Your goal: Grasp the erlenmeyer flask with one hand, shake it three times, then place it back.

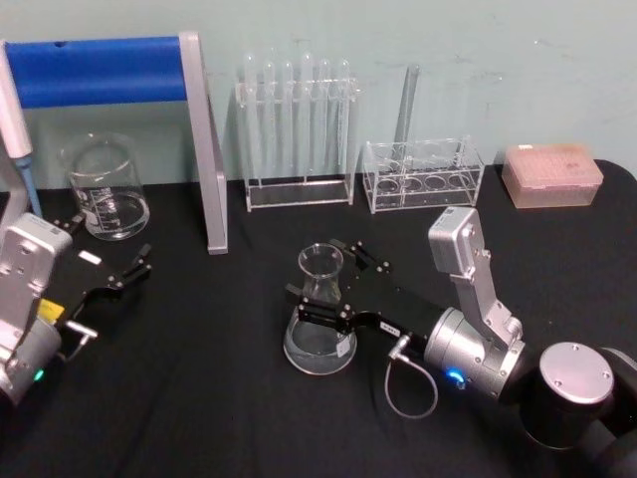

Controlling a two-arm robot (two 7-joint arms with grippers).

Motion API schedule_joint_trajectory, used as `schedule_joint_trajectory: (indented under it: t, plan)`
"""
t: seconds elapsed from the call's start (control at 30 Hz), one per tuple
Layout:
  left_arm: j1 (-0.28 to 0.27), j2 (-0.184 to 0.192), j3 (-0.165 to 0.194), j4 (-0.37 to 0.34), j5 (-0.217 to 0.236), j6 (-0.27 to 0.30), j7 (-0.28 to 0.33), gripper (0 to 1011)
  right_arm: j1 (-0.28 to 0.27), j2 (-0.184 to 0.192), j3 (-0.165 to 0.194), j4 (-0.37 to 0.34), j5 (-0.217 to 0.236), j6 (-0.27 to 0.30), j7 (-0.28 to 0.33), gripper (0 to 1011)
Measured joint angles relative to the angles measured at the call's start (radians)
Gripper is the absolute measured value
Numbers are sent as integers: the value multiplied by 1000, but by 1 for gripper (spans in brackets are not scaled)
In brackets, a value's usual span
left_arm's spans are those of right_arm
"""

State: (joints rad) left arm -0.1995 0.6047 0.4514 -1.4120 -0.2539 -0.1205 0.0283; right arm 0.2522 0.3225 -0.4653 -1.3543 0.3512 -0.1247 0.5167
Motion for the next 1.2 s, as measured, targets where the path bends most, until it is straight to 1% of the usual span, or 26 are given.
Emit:
schedule_joint_trajectory:
  t: [0.07,0.17,0.23,0.33,0.37,0.43,0.47,0.57,0.6,0.63,0.7,0.73,0.77,1.03,1.2]
  plan:
    - [0,0,0,0,0,0,0,1001,0,0,0,0,0,0,0,1000]
    - [0,0,0,0,0,0,0,1001,0,0,0,0,0,0,0,958]
    - [0,0,0,0,0,0,0,1001,0,0,0,0,1,0,0,887]
    - [0,0,0,0,0,0,0,1001,0,1,0,0,1,0,0,839]
    - [0,0,0,0,0,0,0,1001,0,1,0,0,1,0,0,787]
    - [0,0,0,0,0,0,0,1001,0,1,0,0,1,0,0,748]
    - [0,0,0,0,0,0,0,1001,0,1,0,-1,1,0,0,692]
    - [0,0,0,0,0,0,0,1001,0,1,0,-1,1,0,0,632]
    - [0,0,0,0,0,0,0,1001,0,1,0,-1,1,0,0,573]
    - [0,0,0,0,0,0,0,1000,0,1,0,-1,1,0,0,553]
    - [0,0,0,0,0,0,0,1001,0,1,0,-1,0,0,0,479]
    - [0,0,0,0,0,0,0,1001,0,1,0,-1,0,0,0,463]
    - [0,0,0,0,0,0,0,1001,0,1,0,-1,0,0,0,450]
    - [0,0,0,0,0,0,0,1001,-2,2,2,-5,1,2,-2,450]
    - [0,0,0,0,0,0,0,1001,-11,9,16,-43,2,22,-24,450]
